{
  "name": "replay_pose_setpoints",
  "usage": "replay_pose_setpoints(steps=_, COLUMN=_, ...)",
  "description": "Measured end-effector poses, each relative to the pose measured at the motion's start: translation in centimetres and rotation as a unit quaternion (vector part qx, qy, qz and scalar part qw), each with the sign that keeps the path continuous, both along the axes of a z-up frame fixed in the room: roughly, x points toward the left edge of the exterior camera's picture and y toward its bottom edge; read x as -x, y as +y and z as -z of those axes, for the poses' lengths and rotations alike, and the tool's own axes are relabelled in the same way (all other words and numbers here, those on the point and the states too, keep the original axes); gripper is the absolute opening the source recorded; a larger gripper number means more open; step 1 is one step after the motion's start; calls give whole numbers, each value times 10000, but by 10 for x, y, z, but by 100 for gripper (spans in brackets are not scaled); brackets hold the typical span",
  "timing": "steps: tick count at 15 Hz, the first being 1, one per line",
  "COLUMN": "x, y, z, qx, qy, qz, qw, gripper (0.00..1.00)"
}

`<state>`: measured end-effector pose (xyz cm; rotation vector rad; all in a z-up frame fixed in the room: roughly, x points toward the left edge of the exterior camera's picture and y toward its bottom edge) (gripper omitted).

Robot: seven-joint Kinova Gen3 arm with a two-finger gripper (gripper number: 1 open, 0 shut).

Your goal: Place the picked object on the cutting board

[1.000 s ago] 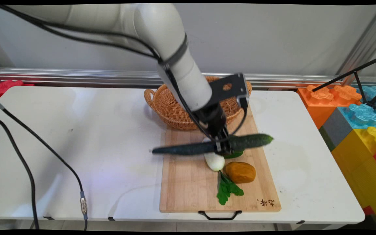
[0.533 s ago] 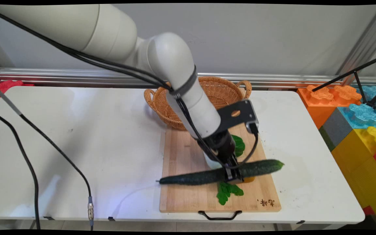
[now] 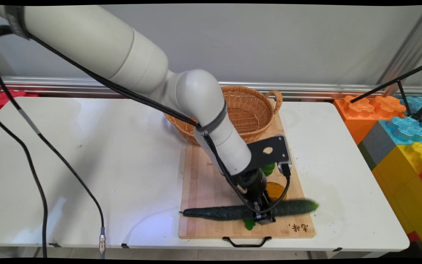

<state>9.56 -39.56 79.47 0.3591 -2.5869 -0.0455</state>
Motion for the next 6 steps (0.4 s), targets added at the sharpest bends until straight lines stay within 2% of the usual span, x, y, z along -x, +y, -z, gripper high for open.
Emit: replay_pose_setpoints(steps=6, x=0, y=1, z=14, qx=107, qy=-65, qz=144, qw=9998, gripper=100)
